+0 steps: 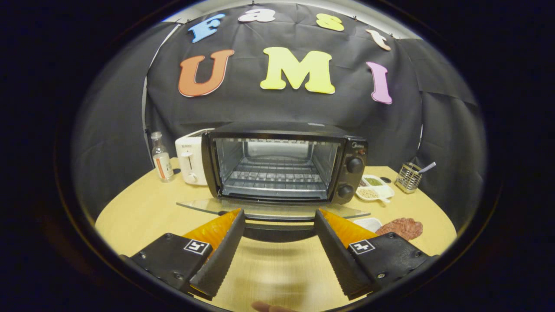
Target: Open the toaster oven, put the food inside, and close the toaster oven door.
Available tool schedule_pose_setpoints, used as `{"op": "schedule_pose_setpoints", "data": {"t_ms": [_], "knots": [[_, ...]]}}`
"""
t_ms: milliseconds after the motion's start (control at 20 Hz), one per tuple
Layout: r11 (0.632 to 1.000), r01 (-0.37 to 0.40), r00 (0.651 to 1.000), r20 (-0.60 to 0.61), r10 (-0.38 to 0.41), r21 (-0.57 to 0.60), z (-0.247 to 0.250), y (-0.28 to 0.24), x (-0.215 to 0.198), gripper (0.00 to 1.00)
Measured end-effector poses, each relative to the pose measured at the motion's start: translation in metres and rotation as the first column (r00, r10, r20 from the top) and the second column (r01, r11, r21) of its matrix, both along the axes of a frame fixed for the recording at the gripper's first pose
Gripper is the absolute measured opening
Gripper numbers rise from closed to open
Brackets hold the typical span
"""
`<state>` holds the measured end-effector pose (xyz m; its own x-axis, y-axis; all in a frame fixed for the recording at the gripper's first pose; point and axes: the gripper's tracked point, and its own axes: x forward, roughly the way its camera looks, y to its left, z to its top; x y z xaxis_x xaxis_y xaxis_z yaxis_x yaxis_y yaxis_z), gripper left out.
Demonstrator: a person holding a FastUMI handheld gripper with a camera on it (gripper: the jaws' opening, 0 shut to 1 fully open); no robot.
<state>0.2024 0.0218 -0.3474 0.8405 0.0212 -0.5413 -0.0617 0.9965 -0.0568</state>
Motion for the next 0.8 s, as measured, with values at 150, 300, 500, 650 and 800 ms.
{"op": "schedule_pose_setpoints", "data": {"t_ms": [150,300,500,650,800], "knots": [[1.000,0.004,0.999,-0.049,-0.004,-0.002,-0.027,-0.002,-0.021,1.00],[1.000,0.006,0.995,-0.095,-0.006,-0.003,-0.049,-0.004,-0.030,1.00],[1.000,0.015,0.990,-0.141,-0.015,0.000,-0.073,-0.006,-0.038,1.00],[1.000,0.012,0.993,-0.119,-0.009,0.022,-0.071,-0.007,-0.039,1.00],[0.997,-0.021,0.991,-0.128,0.030,0.070,-0.063,-0.004,-0.038,1.00]]}}
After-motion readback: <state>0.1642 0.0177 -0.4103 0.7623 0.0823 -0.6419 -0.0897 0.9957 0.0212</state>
